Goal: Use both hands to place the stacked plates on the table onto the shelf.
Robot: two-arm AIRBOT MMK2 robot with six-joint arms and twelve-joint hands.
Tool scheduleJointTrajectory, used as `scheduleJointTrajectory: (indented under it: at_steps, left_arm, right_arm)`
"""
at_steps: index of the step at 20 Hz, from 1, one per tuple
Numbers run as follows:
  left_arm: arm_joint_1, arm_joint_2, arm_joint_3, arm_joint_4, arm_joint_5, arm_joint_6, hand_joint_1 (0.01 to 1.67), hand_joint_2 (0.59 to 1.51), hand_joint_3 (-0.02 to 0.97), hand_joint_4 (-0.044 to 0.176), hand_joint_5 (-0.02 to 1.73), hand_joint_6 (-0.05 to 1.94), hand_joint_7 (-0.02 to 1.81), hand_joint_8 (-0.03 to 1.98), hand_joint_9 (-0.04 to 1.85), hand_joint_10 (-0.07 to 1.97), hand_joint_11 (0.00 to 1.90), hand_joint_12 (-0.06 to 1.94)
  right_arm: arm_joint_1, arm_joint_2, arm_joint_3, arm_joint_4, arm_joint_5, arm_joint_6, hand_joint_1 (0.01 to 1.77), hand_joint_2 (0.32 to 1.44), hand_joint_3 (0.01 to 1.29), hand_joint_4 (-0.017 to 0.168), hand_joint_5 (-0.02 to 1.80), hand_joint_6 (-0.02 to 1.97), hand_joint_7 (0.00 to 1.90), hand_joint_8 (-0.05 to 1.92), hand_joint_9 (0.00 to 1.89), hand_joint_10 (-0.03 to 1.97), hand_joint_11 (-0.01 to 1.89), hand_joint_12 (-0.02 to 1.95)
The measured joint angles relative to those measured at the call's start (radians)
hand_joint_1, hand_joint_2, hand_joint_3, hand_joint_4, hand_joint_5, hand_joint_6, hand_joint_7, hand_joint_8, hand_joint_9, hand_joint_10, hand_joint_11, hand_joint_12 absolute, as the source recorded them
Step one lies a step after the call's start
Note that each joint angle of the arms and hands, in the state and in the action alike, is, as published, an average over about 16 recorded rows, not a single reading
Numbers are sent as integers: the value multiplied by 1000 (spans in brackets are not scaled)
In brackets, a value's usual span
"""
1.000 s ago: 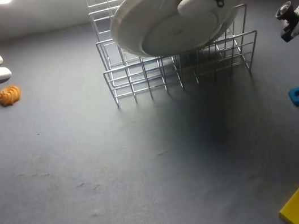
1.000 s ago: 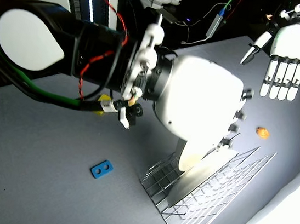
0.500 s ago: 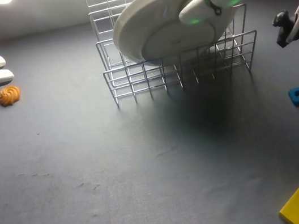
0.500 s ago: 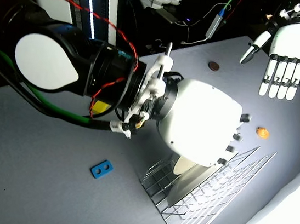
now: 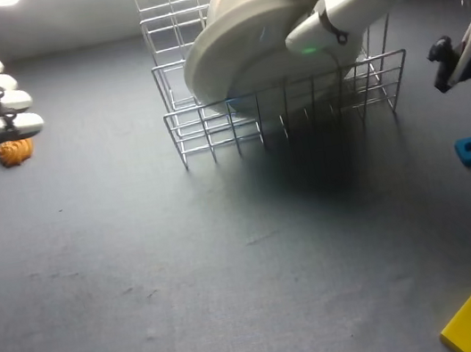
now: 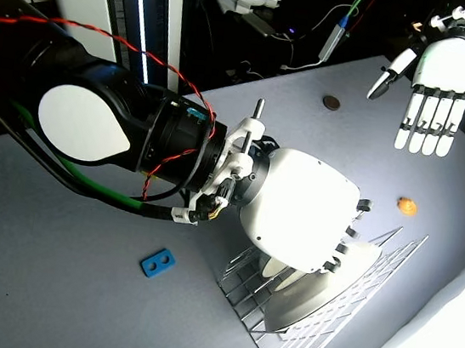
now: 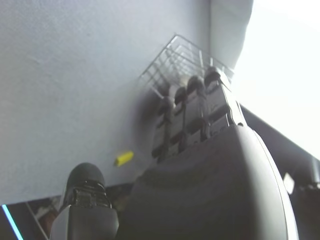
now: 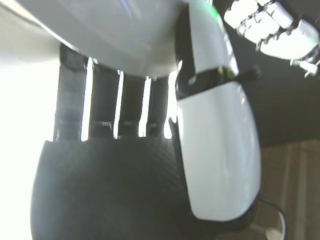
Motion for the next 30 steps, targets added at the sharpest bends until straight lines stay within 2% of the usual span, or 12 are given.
scheduleJointTrajectory:
  at_steps: [4,13,19,24,30]
  left_arm:
    - [-28,-12,-10,30,-47,0,19,1135,10,2,85,15,48,1,38,12,19,7]
    - [-106,-27,-23,113,-227,-2,19,1133,10,2,83,15,53,0,40,11,20,7]
    - [-137,-28,-18,154,-336,-2,18,1132,10,2,89,15,60,0,39,11,19,7]
    - [-150,-32,-11,180,-391,-2,18,1131,10,2,87,15,53,0,33,12,17,7]
    - [-160,-36,-13,198,-462,-2,18,1132,10,2,92,15,51,1,29,11,16,7]
  right_arm:
    - [-14,-4,3,2,13,-7,1214,1057,11,0,911,887,1063,473,1117,16,786,765]
    - [-26,-4,4,5,36,-7,1180,1052,11,-8,858,364,968,26,967,16,701,759]
    - [-11,11,-5,2,57,-1,1128,1085,12,-6,820,32,875,16,865,16,598,779]
    - [8,40,-33,-5,105,-22,1052,1141,12,-5,789,11,825,16,811,16,481,841]
    - [28,103,-100,-70,216,-63,987,1180,12,-3,775,9,804,15,792,16,367,916]
